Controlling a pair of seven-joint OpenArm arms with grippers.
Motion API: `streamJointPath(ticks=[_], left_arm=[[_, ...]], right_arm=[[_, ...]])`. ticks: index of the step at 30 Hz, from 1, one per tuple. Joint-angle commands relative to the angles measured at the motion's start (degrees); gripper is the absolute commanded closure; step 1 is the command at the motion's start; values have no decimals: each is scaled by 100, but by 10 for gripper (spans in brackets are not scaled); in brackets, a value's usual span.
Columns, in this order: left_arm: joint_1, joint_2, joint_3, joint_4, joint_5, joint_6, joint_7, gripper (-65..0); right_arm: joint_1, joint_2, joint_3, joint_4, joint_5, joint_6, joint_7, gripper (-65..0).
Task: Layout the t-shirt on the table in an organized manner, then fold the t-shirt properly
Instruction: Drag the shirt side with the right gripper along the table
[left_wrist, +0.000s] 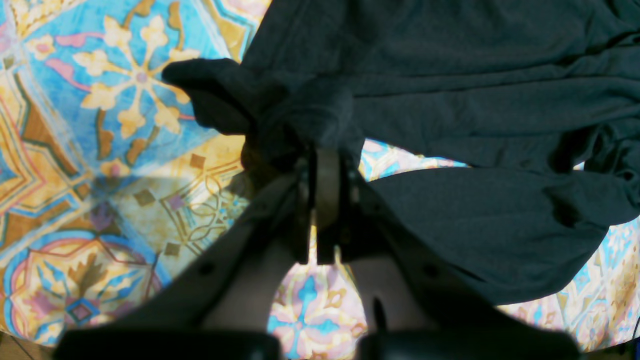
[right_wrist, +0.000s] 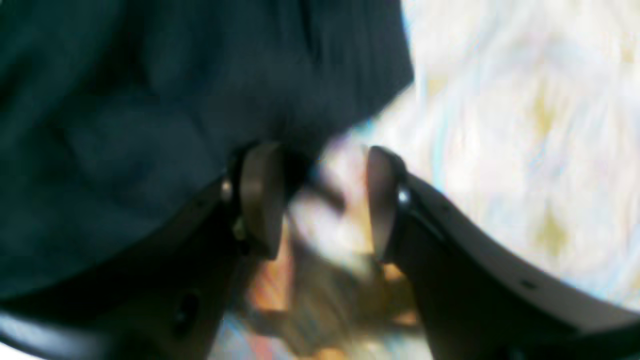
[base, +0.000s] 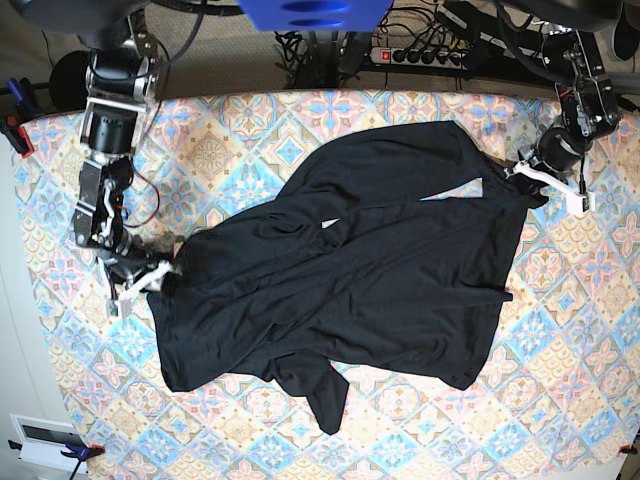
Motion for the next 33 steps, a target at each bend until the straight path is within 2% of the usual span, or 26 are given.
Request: streamJointPath(ticks=[1, 6, 15, 17, 21, 26, 33], left_arm=[[-30, -90, -28, 94, -58, -29, -82, 0], [-30, -90, -28, 94, -58, -29, -82, 0], [-39, -90, -28, 94, -58, -29, -82, 0], [-39, -90, -28, 94, -58, -29, -82, 0], [-47, -90, -10, 94, -58, -29, -82, 0], [-39, -72, -10, 94, -58, -29, -90, 0], [-39, -54, 8, 94, -58, -29, -90, 0]], right_arm=[[87, 76, 15, -57, 168, 44, 60, -278], [96, 76, 15, -268, 590, 44, 69, -287], [96, -74, 6, -268, 590, 44, 69, -285], [96, -215, 6, -268, 590, 44, 69, -277], [96, -285, 6, -268, 582, 44, 69, -177], [78, -285, 50, -197, 582, 44, 69, -6], [-19, -259, 50, 532, 599, 44, -10, -1]])
